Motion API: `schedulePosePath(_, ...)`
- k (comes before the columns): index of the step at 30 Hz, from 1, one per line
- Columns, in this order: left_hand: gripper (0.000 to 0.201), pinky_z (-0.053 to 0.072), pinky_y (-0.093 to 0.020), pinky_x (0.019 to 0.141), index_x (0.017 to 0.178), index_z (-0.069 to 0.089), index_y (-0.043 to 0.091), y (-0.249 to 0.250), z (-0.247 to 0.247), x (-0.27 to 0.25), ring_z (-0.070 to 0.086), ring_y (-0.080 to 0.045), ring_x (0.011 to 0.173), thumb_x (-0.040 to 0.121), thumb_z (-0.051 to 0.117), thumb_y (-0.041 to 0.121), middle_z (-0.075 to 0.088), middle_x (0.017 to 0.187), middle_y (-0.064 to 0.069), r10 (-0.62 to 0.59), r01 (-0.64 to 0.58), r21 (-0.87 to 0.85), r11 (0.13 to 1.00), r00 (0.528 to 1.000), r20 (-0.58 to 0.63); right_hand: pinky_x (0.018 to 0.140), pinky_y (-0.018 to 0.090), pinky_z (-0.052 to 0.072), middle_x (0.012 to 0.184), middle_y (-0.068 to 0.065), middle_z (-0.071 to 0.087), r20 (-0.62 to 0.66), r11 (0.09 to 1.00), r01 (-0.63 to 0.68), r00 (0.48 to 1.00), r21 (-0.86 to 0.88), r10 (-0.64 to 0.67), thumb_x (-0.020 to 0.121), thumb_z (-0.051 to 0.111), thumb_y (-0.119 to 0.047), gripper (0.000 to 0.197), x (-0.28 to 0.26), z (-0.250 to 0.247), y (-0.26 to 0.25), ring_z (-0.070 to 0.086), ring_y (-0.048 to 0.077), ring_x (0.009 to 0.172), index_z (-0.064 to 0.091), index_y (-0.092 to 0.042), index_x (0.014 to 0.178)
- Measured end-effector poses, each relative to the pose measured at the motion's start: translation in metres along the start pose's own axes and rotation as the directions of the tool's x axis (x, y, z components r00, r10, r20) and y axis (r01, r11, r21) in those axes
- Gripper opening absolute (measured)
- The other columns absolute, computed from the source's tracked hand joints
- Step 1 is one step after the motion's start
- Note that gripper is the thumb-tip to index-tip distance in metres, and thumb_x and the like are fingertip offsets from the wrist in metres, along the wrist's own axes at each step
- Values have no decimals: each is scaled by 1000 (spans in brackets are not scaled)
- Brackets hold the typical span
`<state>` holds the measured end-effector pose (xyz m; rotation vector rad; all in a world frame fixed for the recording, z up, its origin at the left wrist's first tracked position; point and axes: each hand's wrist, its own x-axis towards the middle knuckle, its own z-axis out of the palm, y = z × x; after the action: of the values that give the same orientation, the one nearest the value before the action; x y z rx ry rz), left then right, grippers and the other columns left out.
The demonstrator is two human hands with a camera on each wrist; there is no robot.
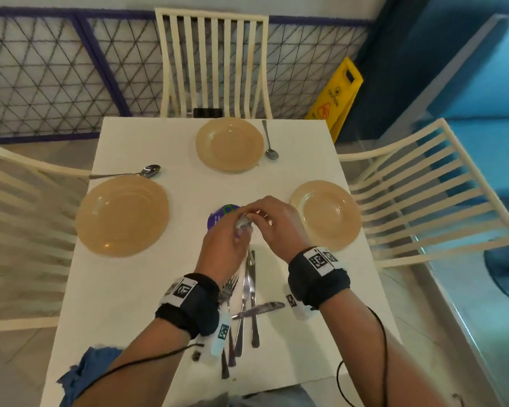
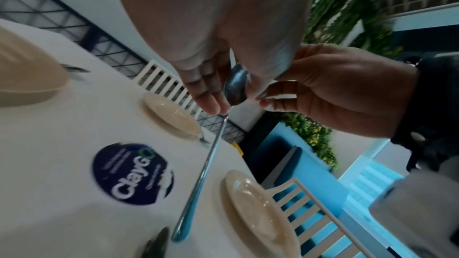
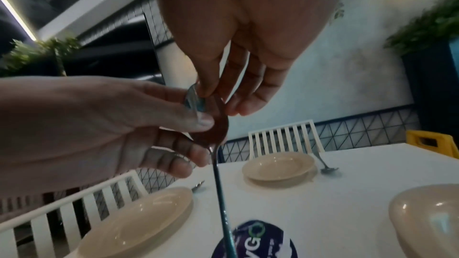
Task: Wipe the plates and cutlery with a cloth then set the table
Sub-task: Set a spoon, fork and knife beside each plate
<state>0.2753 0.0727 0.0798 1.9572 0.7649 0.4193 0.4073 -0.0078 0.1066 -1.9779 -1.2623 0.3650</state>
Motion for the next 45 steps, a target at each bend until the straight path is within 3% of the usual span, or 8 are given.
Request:
schedulePosePath(6, 23, 43, -4, 80, 113, 70, 28, 38, 30, 12, 58, 13, 90, 100, 54, 18, 65, 99, 22, 46, -44, 90, 995, 999, -15, 76, 16, 51, 106, -7, 63, -122, 950, -231, 958, 210, 260, 93, 67, -31, 25, -38, -43, 36, 63, 5, 87, 64, -29, 118)
schedulePosePath(9, 30, 49, -16, 90, 124, 64, 33, 54, 52, 8, 61, 1, 101, 100, 54, 17, 67, 108, 17, -34, 33, 42, 999, 999, 19, 85, 22, 49, 114, -4, 60, 100, 881, -439, 898, 177, 428, 93, 66, -36, 31, -72, -52, 77, 60, 7, 96, 61, -30, 123)
schedulePosePath(12, 37, 50, -23, 87, 124, 59, 36, 65, 75, 6, 63, -7, 96, 98, 55, 11, 67, 105, 7, -88, 88, 14, 996, 996, 1, 91, 29, 50, 112, -4, 65, 381, 776, -611, 762, 155, 523, 93, 65, -39, 28, -104, -57, 118, 62, 10, 98, 64, -30, 119)
schedulePosePath(16, 41, 52, -27, 70, 113, 59, 33, 74, 105, 1, 63, -7, 70, 93, 53, -2, 68, 86, 3, -179, 175, -73, 982, 983, -42, 66, 28, 50, 93, 3, 66, 494, 536, -757, 652, 374, 575, 96, 63, -18, 11, -132, -71, 155, 63, 15, 71, 67, -16, 105)
schedulePosePath(23, 34, 59, -40, 90, 104, 63, 26, 65, 147, -2, 74, -9, 79, 93, 57, -6, 73, 97, -2, -372, 361, -182, 915, 928, -31, 67, 30, 55, 82, 2, 67, 485, 346, -740, 651, 577, 584, 95, 66, -13, 14, -150, -108, 196, 64, 19, 70, 68, -6, 107)
schedulePosePath(31, 27, 54, -49, 95, 90, 66, 52, 31, 168, -8, 70, -14, 87, 87, 67, 25, 70, 85, 30, -445, 439, 106, 892, 895, 34, 66, 29, 55, 78, 13, 66, 343, 231, -717, 558, 658, 756, 94, 61, 0, 6, -146, -119, 226, 62, 21, 66, 67, -1, 92)
schedulePosePath(38, 38, 33, -51, 115, 87, 65, 40, 28, 178, -9, 44, 31, 89, 88, 61, 2, 64, 83, 26, -458, 455, 191, 870, 889, -30, 66, 28, 58, 84, 15, 71, 397, 218, -744, 552, 631, 734, 98, 58, -3, 9, -140, -117, 238, 66, 22, 70, 66, 0, 99)
schedulePosePath(45, 26, 56, -40, 91, 86, 70, 38, 25, 175, 2, 68, -10, 91, 80, 65, 13, 73, 87, 15, -529, 532, 27, 846, 845, -72, 68, 28, 58, 85, 16, 69, 378, 235, -750, 545, 618, 748, 96, 61, -3, 13, -126, -119, 250, 65, 21, 68, 67, 5, 105)
